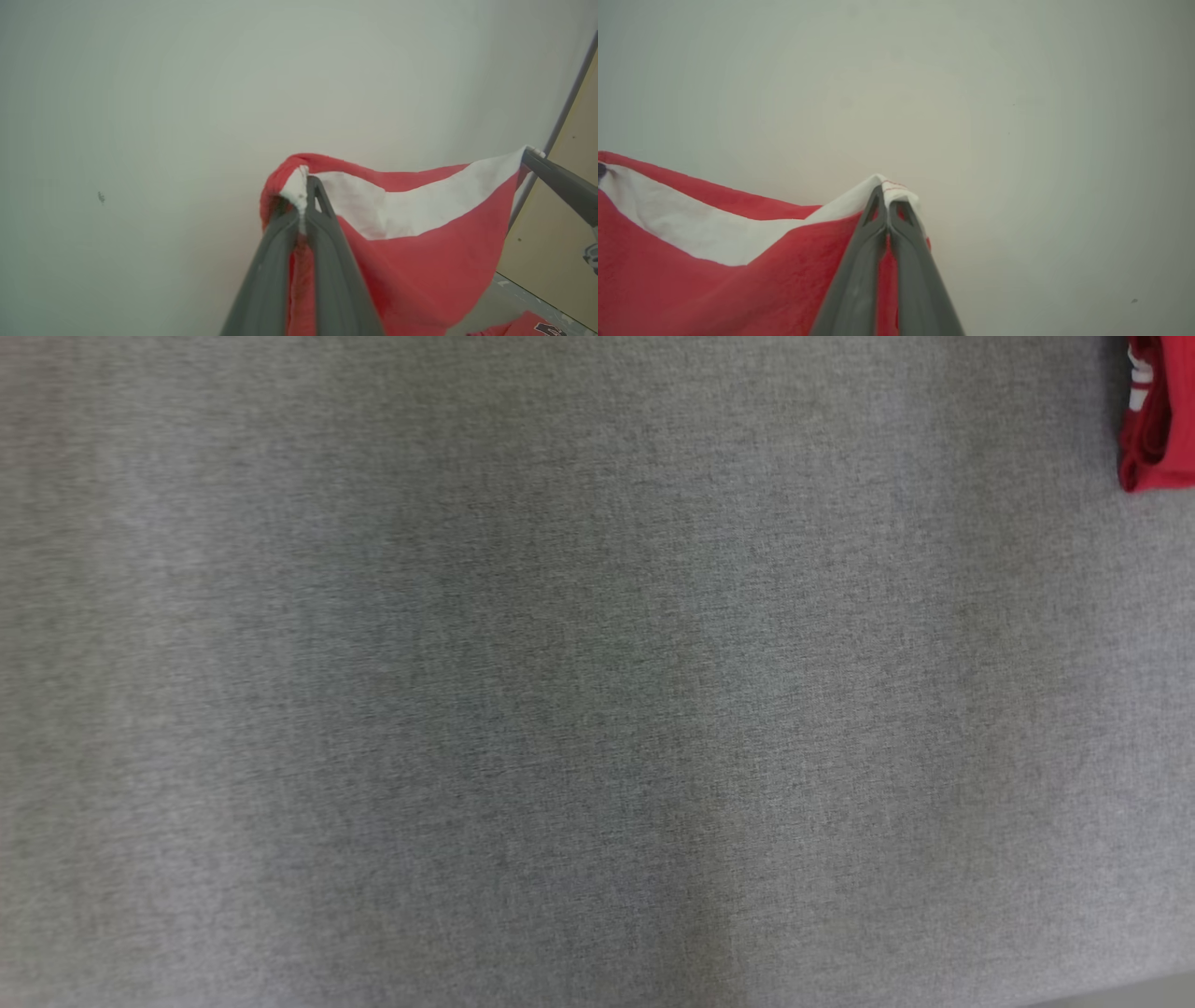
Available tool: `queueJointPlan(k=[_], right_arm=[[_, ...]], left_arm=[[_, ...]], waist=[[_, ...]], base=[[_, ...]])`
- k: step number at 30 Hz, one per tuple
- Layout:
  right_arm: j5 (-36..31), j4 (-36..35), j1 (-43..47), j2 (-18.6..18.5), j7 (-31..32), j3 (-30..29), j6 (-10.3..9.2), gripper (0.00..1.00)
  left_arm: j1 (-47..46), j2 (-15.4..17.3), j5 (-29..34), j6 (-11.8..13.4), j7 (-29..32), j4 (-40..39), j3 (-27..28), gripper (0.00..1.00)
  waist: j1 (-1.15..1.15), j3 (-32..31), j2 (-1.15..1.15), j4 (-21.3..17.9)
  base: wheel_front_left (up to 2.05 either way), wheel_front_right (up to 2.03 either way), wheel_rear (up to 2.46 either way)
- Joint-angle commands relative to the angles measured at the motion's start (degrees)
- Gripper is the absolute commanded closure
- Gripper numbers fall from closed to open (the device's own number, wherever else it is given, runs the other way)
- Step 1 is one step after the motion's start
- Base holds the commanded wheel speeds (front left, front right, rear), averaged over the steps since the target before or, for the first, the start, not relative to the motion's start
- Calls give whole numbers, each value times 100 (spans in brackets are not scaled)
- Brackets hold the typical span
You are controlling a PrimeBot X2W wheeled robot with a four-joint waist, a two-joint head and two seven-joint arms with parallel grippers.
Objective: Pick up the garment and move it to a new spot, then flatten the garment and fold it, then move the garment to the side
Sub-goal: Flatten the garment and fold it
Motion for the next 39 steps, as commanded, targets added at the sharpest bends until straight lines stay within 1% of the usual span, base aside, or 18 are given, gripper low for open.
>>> queueJointPlan(k=[1, 8, 13, 16, 18, 21, 23, 24, 27, 29, 30, 31, 33, 35, 39], right_arm=[[34, 53, -67, 34, -59, 75, -17, 100], [288, 291, -60, -68, -196, 447, -17, 100], [459, 185, 264, -231, -337, 709, -17, 100], [553, -101, 739, -335, -400, 874, -17, 100], [620, -351, 1140, -404, -437, 915, -16, 100], [562, -873, 1902, -544, -437, 827, -17, 100], [453, -1294, 2496, -682, -437, 676, -16, 100], [396, -1699, 3182, -752, -437, 473, -17, 100], [210, -2208, 4164, -846, -439, 187, -17, 100], [114, -2584, 4821, -795, -439, 12, -17, 100], [59, -2721, 5154, -790, -438, -70, -16, 100], [59, -2721, 5154, -790, -438, -70, -16, 100], [-29, -3014, 5753, -749, -439, -235, -17, 100], [-112, -3233, 6278, -700, -439, -364, -17, 100], [-203, -3572, 7258, -665, -431, -458, -16, 100]], left_arm=[[-103, 66, -92, 7, -59, 41, -58, 100], [-62, 260, -427, 6, -250, 80, -460, 100], [335, 370, -692, 6, -759, -220, -675, 100], [787, 524, -831, 7, -1123, -543, -826, 100], [1175, 683, -836, 6, -1289, -795, -906, 100], [1845, 915, -757, 7, -1417, -1254, -964, 100], [2383, 1001, -727, 6, -1444, -1594, -874, 100], [2970, 1074, -558, 24, -1454, -1996, -580, 100], [4023, 1010, -227, 97, -1447, -2550, -220, 100], [4707, 952, -12, 168, -1448, -2880, 28, 100], [5034, 946, 151, 200, -1448, -3017, 96, 100], [5034, 946, 151, 200, -1448, -3017, 96, 100], [5687, 861, 353, 235, -1449, -3287, 318, 100], [6297, 849, 563, 263, -1449, -3492, 501, 100], [7415, 751, 858, 200, -1449, -3857, 882, 100]], waist=[[-1, 133, -2, -121], [-1, 258, -2, -102], [-1, 219, -2, 22], [-1, 47, -2, 63], [-1, -104, -2, 63], [-1, -333, -2, 72], [-1, -497, -2, 94], [-1, -673, -2, 114], [-1, -922, -2, 145], [-1, -1092, -2, 144], [-1, -1176, -2, 145], [-1, -1176, -2, 145], [-1, -1330, -2, 141], [-1, -1481, -2, 106], [-1, -1816, -2, 72]], base=[[0, 0, 0], [0, 0, 0], [0, 0, 0], [0, 0, 0], [0, 0, 0], [0, 0, 0], [0, 0, 0], [0, 0, 0], [0, 0, 0], [0, 0, 0], [0, 0, 0], [0, 0, 0], [0, 0, 0], [0, 0, 0], [0, 0, 0]])
